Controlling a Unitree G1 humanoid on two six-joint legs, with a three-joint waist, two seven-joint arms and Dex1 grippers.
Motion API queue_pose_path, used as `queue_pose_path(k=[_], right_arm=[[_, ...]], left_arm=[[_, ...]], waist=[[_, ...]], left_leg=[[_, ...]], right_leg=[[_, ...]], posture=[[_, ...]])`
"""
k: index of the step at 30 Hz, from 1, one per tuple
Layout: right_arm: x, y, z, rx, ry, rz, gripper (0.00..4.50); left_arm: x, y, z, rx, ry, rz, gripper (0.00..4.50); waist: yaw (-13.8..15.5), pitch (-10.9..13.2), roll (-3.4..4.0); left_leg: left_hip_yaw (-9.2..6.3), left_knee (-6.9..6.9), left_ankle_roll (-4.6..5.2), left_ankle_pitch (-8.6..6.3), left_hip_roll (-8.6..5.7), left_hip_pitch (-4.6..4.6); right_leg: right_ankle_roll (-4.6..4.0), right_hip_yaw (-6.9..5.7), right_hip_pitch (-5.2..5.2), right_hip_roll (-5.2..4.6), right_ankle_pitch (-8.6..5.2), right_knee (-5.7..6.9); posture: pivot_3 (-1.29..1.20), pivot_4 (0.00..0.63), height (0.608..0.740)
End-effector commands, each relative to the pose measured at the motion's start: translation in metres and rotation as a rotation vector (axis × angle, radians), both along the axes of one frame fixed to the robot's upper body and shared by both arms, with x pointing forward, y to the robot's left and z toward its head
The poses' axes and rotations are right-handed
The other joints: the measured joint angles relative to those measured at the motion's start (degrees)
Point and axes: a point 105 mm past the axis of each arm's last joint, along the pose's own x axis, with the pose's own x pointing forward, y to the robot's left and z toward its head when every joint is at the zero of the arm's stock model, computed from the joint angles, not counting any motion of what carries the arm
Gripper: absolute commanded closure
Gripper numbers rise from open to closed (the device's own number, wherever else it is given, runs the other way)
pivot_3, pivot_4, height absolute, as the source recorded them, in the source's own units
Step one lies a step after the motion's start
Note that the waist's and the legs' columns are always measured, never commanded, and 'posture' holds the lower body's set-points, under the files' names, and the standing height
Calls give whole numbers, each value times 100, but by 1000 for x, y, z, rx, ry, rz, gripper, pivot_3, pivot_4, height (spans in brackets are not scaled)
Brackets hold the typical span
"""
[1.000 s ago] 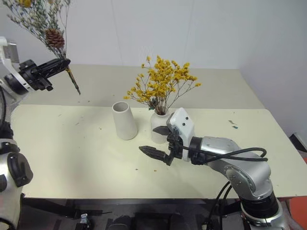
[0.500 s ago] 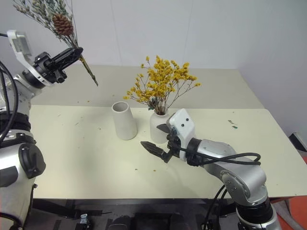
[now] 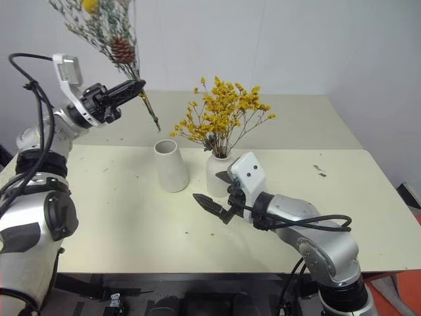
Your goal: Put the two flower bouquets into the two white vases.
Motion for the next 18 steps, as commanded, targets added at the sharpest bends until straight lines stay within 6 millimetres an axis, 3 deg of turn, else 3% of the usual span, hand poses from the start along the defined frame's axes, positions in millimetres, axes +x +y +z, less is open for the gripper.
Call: queue_pose_path(k=[1,8,18], right_arm=[[-2,0,12,32,-70,-16,0],[-1,-2,10,49,-70,-48,0],[-1,-3,7,42,-59,-40,0]], left_arm=[[-1,-12,12,52,-51,-19,4489],[1,-26,6,108,-42,-50,4489],[-6,-20,13,124,-76,-47,4489]], waist=[[1,0,0],[-12,0,0],[-11,0,0]], left_leg=[[0,0,0,0,0,0],[-1,-1,0,0,0,0],[-2,-1,0,0,0,0]], right_leg=[[0,0,0,0,0,0],[0,1,0,1,0,0],[0,0,0,1,0,-2]], posture=[[0,150,740],[0,150,740],[0,150,740]])
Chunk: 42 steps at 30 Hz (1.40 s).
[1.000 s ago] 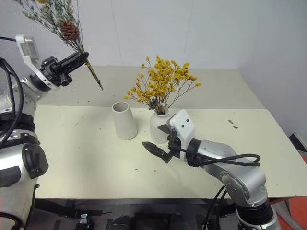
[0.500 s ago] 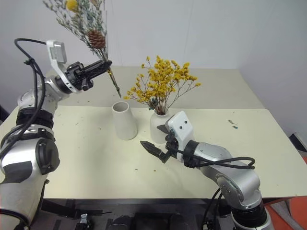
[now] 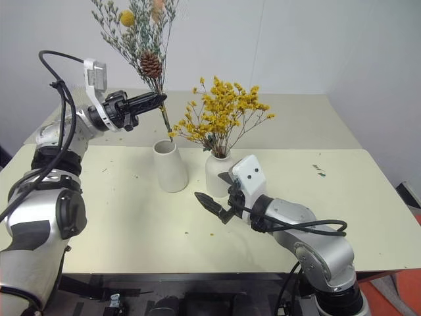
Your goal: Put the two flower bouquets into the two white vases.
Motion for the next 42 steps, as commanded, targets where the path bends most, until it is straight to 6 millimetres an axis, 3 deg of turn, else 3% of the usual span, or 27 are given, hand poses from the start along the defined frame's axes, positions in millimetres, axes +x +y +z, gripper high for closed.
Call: queue_pose_path(k=[1,11,27,40,42], right_arm=[[-4,0,11,12,-61,16,0],[-3,1,8,1,-49,31,0],[-3,-2,4,-13,-28,26,0],[-2,-3,3,-25,-30,29,0],[-2,-3,3,-27,-32,31,0]], left_arm=[[-10,2,23,9,-92,-14,4489],[-13,7,6,89,-82,12,4489],[-8,11,-36,195,-16,46,4489],[-17,11,-38,149,-182,66,4489],[-21,13,-37,141,-219,74,4000]], waist=[[0,0,0],[2,0,0],[6,0,0],[14,0,0],[5,0,0]], left_leg=[[0,0,0,0,0,0],[0,0,0,0,0,0],[0,0,0,0,0,1],[0,0,0,0,0,0],[0,0,0,0,1,0]], right_leg=[[0,0,0,0,0,0],[0,0,0,0,0,-1],[0,0,0,0,0,0],[0,0,1,-1,0,-1],[0,0,1,-1,0,-2]], posture=[[0,150,740],[0,150,740],[0,150,740],[0,150,740],[0,150,740]])
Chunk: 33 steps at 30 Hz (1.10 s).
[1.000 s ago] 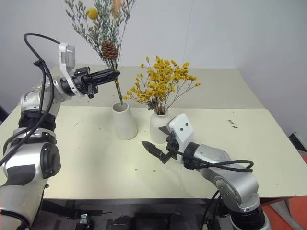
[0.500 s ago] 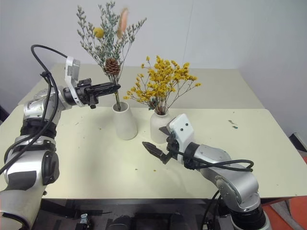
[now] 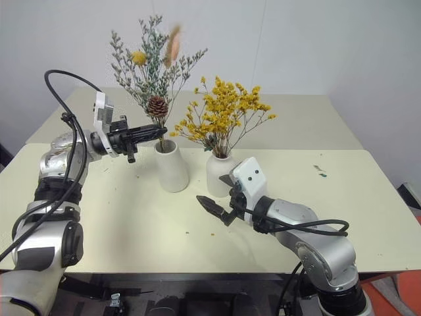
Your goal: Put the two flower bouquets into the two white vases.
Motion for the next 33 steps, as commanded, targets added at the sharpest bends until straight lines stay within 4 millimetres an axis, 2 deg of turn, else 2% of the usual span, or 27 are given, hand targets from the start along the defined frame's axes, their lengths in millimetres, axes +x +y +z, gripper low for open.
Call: queue_pose_path(k=[1,8,13,18,28,30,33], right_arm=[[-2,0,9,2,-49,14,0],[-1,0,8,-3,-46,23,0],[-1,0,7,-2,-45,21,0],[-1,1,7,0,-43,24,0],[0,-4,9,-9,-49,25,0],[-1,-10,11,-12,-53,19,0],[-8,-34,19,-56,-76,3,0]], left_arm=[[-9,3,18,-43,-125,-4,3790],[-20,12,18,-50,-151,-3,1604],[-26,40,19,-55,-144,90,14],[-36,57,17,-32,-153,141,14],[-68,70,32,15,-254,189,14],[-71,76,26,52,-253,216,14],[-81,88,19,77,-236,266,14]], waist=[[-10,0,0],[-6,0,0],[-48,0,0],[-29,0,0],[-12,0,1],[-16,0,1],[-10,0,1]], left_leg=[[0,0,0,0,0,0],[-1,0,0,0,1,1],[0,-1,0,0,2,3],[-1,-1,0,0,3,5],[0,-2,0,0,5,5],[1,-4,0,0,5,6],[3,-7,0,0,5,9]], right_leg=[[0,0,0,0,0,0],[0,0,0,0,0,0],[0,1,0,1,0,1],[0,0,2,0,0,-1],[0,-1,2,0,0,-4],[0,0,2,0,0,-5],[0,1,3,0,-1,-6]], posture=[[0,150,740],[0,150,740],[0,150,740],[0,150,740],[0,150,740],[0,150,740],[0,150,740]])
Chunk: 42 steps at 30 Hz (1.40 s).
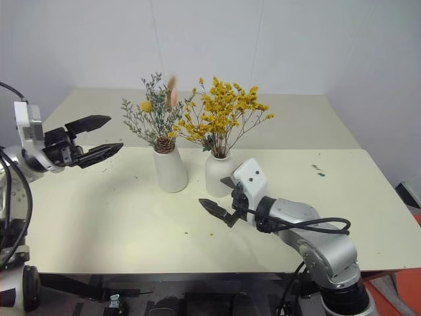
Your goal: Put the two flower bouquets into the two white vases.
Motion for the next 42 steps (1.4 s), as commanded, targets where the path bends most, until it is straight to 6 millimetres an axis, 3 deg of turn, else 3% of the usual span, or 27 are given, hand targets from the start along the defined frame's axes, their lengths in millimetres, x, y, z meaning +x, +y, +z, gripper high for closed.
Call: queue_pose_path(k=[1,5,9,13,16,21,29,33,37,42], right_arm=[[-11,-28,23,-34,-92,-12,0],[-26,-58,36,-157,-135,-10,0],[-35,-85,49,-283,-181,-18,0],[-38,-116,61,-386,-219,-61,0],[-40,-136,78,-358,-298,-89,0],[-37,-163,93,-437,-331,-141,0],[-39,-169,100,-496,-319,-133,0],[-41,-168,99,-508,-326,-145,0],[-42,-165,98,-497,-328,-140,0],[-38,-166,91,-502,-308,-139,0]], left_arm=[[-16,14,9,19,-57,57,14],[-30,23,-5,123,-6,87,14],[-40,27,-5,119,7,97,14],[-45,27,-6,101,11,113,14],[-48,30,-15,77,64,114,14],[-43,37,-20,16,93,190,14],[-36,33,-26,74,122,228,14],[-31,34,-25,73,53,275,14],[-35,35,-27,161,4,281,14],[-43,40,-23,145,5,265,14]], waist=[[4,0,0],[33,0,0],[40,0,0],[35,-1,-1],[29,-1,-2],[24,-1,-2],[25,-1,-2],[30,-1,-1],[26,-1,-1],[29,-1,-1]], left_leg=[[1,-3,0,0,0,0],[2,-4,0,0,2,-1],[7,-6,-1,0,6,11],[12,-9,-1,-1,7,19],[18,-12,-1,-1,8,30],[24,-25,-1,-1,9,54],[25,-31,-1,-1,8,58],[26,-32,-2,-1,7,60],[26,-32,-2,-1,7,58],[27,-33,-2,-1,8,60]], right_leg=[[0,0,0,-1,0,-3],[1,-1,1,-2,-1,-8],[35,-2,11,-2,-23,-12],[38,0,16,-3,-26,-15],[39,3,25,-3,-26,-19],[38,6,38,-3,-28,-19],[36,6,44,-3,-28,-27],[37,7,47,-6,-28,-28],[36,6,46,-6,-28,-30],[22,6,46,-6,-37,-30]], posture=[[0,150,740],[0,150,740],[0,150,740],[0,150,740],[0,150,740],[0,150,740],[0,150,740],[0,150,740],[0,150,740],[0,150,740]])
